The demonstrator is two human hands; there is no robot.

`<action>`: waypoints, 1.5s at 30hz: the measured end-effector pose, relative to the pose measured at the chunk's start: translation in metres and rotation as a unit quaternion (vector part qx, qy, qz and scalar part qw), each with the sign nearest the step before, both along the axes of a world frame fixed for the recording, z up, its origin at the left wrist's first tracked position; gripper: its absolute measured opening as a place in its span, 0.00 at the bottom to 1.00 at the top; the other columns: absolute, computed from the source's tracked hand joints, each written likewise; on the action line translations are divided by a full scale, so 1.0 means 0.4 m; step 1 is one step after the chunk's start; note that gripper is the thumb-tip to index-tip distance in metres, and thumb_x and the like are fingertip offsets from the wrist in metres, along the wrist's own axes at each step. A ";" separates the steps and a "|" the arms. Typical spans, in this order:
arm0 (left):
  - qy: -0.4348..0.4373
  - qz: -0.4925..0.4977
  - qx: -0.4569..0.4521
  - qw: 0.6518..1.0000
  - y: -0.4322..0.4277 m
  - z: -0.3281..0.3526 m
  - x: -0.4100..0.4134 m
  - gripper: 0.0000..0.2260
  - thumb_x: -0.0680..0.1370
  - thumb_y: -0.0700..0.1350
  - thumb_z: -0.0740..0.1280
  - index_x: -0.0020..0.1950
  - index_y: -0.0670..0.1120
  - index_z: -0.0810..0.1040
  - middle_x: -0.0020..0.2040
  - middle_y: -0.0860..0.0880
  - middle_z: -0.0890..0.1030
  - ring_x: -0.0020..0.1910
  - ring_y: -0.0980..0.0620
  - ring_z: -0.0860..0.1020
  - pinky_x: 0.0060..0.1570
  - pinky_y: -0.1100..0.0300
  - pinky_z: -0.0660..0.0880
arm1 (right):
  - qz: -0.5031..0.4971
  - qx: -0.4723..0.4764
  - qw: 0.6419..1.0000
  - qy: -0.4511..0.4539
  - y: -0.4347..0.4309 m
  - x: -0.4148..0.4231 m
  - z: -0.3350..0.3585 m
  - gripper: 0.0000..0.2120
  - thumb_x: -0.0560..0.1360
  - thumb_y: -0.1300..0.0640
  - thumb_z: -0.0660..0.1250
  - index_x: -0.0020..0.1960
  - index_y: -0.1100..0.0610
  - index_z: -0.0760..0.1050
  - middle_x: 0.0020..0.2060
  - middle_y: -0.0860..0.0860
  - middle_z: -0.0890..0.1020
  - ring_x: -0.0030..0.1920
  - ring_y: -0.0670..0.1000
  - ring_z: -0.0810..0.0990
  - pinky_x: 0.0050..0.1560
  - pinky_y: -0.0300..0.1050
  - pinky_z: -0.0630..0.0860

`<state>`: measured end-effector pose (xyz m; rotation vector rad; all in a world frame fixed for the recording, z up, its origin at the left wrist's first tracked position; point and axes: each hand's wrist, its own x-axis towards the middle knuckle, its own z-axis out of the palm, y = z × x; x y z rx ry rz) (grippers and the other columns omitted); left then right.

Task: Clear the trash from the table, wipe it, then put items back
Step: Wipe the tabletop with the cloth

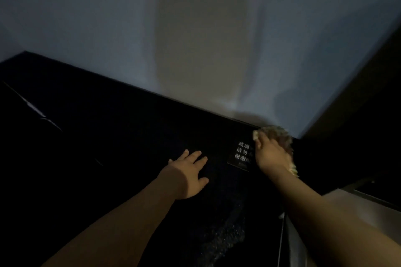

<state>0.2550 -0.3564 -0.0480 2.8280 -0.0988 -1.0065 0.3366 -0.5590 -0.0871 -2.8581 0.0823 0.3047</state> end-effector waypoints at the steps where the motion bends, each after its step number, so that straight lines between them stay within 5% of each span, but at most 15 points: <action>1: -0.003 -0.001 -0.003 1.000 0.002 0.000 0.002 0.28 0.82 0.57 0.52 0.78 0.52 0.45 0.79 0.54 0.42 0.77 0.48 0.41 0.74 0.43 0.47 | 0.040 -0.003 0.999 -0.016 0.039 -0.011 0.005 0.22 0.82 0.47 0.46 0.76 0.48 0.55 0.76 0.52 0.56 0.76 0.58 0.54 0.74 0.52 0.51; 7: 0.002 0.012 -0.035 0.999 0.016 -0.001 0.015 0.26 0.83 0.50 0.51 0.79 0.47 0.46 0.79 0.52 0.44 0.78 0.50 0.42 0.76 0.49 0.48 | 0.278 0.003 0.960 -0.032 0.122 -0.013 -0.008 0.24 0.82 0.44 0.44 0.77 0.46 0.51 0.77 0.46 0.49 0.77 0.49 0.45 0.74 0.45 0.42; 9: 0.014 0.016 -0.037 0.999 0.015 -0.001 0.008 0.26 0.83 0.48 0.52 0.79 0.47 0.45 0.79 0.53 0.42 0.77 0.49 0.40 0.75 0.45 0.45 | 0.217 0.013 0.974 -0.060 0.065 0.020 -0.019 0.26 0.80 0.42 0.43 0.76 0.48 0.56 0.77 0.49 0.54 0.77 0.51 0.51 0.74 0.45 0.48; 12: 0.002 0.023 -0.042 0.999 0.010 -0.004 0.000 0.26 0.83 0.47 0.52 0.79 0.47 0.45 0.79 0.53 0.41 0.77 0.49 0.39 0.74 0.43 0.44 | 0.014 -0.005 0.993 -0.114 -0.031 0.044 -0.024 0.17 0.79 0.51 0.53 0.66 0.48 0.69 0.69 0.53 0.69 0.69 0.58 0.64 0.70 0.51 0.61; 16: -0.005 0.024 -0.053 0.998 0.010 -0.010 0.000 0.25 0.83 0.46 0.52 0.78 0.47 0.45 0.79 0.53 0.42 0.77 0.48 0.40 0.74 0.42 0.43 | -0.106 0.012 0.993 -0.040 0.055 0.013 0.003 0.19 0.80 0.54 0.52 0.70 0.50 0.65 0.71 0.57 0.65 0.71 0.60 0.62 0.70 0.55 0.59; 21: 0.001 0.029 -0.060 0.998 0.016 -0.010 0.008 0.25 0.83 0.45 0.50 0.79 0.48 0.46 0.79 0.54 0.43 0.77 0.49 0.40 0.74 0.43 0.44 | 0.238 0.032 0.968 -0.068 0.150 -0.105 -0.015 0.25 0.78 0.51 0.46 0.75 0.47 0.57 0.76 0.49 0.57 0.77 0.53 0.50 0.74 0.46 0.45; 23: 0.003 0.026 -0.054 0.998 0.020 -0.013 0.014 0.24 0.83 0.45 0.50 0.79 0.48 0.46 0.79 0.54 0.43 0.77 0.49 0.41 0.75 0.45 0.45 | 0.272 0.041 0.960 -0.060 0.089 -0.102 -0.022 0.28 0.75 0.49 0.44 0.75 0.47 0.58 0.76 0.47 0.59 0.77 0.51 0.51 0.73 0.42 0.43; 28: -0.003 0.017 -0.046 0.999 0.017 -0.008 0.002 0.24 0.83 0.45 0.50 0.78 0.48 0.45 0.79 0.53 0.42 0.77 0.48 0.41 0.75 0.45 0.45 | -0.021 0.013 0.997 -0.068 -0.009 -0.093 -0.027 0.24 0.81 0.51 0.51 0.76 0.52 0.56 0.76 0.52 0.58 0.75 0.55 0.55 0.73 0.51 0.52; 30: -0.006 0.019 -0.051 0.998 0.013 -0.006 -0.004 0.25 0.83 0.45 0.50 0.78 0.47 0.45 0.79 0.53 0.42 0.77 0.48 0.41 0.74 0.43 0.44 | -0.040 -0.012 0.998 -0.040 0.058 -0.140 -0.015 0.25 0.80 0.51 0.48 0.77 0.53 0.53 0.76 0.56 0.56 0.75 0.59 0.54 0.72 0.55 0.53; 33: -0.021 0.038 -0.055 0.998 0.005 -0.013 -0.014 0.24 0.83 0.46 0.49 0.78 0.47 0.45 0.79 0.53 0.42 0.77 0.48 0.40 0.73 0.42 0.42 | 0.160 0.037 0.986 -0.034 0.142 -0.255 -0.018 0.34 0.72 0.48 0.35 0.77 0.52 0.51 0.76 0.57 0.53 0.76 0.60 0.50 0.74 0.53 0.48; 36: -0.045 0.047 -0.041 0.997 -0.007 -0.019 -0.042 0.24 0.84 0.46 0.48 0.79 0.49 0.45 0.79 0.54 0.42 0.77 0.49 0.39 0.74 0.43 0.41 | 0.296 0.057 0.953 -0.025 0.096 -0.289 -0.025 0.33 0.72 0.45 0.39 0.76 0.48 0.57 0.76 0.49 0.56 0.77 0.55 0.52 0.72 0.48 0.44; 38: -0.045 0.040 -0.039 0.997 -0.004 -0.016 -0.068 0.23 0.84 0.46 0.47 0.79 0.50 0.46 0.79 0.54 0.43 0.77 0.49 0.39 0.75 0.43 0.42 | 0.241 0.043 0.966 -0.080 0.027 -0.273 -0.023 0.31 0.73 0.46 0.43 0.73 0.49 0.63 0.74 0.51 0.63 0.74 0.58 0.61 0.71 0.51 0.56; 41: -0.031 0.009 -0.025 0.999 0.008 -0.011 -0.107 0.23 0.84 0.48 0.46 0.79 0.51 0.44 0.79 0.54 0.42 0.77 0.49 0.39 0.75 0.43 0.42 | 0.080 0.006 0.997 -0.004 -0.042 -0.261 -0.010 0.25 0.81 0.48 0.43 0.77 0.48 0.50 0.77 0.51 0.49 0.77 0.54 0.47 0.74 0.49 0.48; 43: -0.037 -0.002 -0.013 0.999 0.014 -0.015 -0.119 0.23 0.84 0.48 0.47 0.79 0.52 0.44 0.78 0.54 0.42 0.77 0.50 0.39 0.74 0.43 0.41 | -0.004 0.016 1.000 0.002 0.003 -0.274 0.011 0.25 0.82 0.52 0.48 0.77 0.50 0.48 0.77 0.52 0.49 0.77 0.55 0.46 0.74 0.51 0.48; 45: -0.054 -0.001 -0.008 0.998 0.017 -0.019 -0.118 0.23 0.84 0.48 0.47 0.78 0.53 0.45 0.79 0.55 0.43 0.77 0.51 0.40 0.74 0.45 0.40 | 0.047 0.029 0.998 -0.008 0.093 -0.310 0.026 0.25 0.81 0.53 0.50 0.77 0.51 0.50 0.77 0.55 0.53 0.76 0.57 0.50 0.73 0.51 0.50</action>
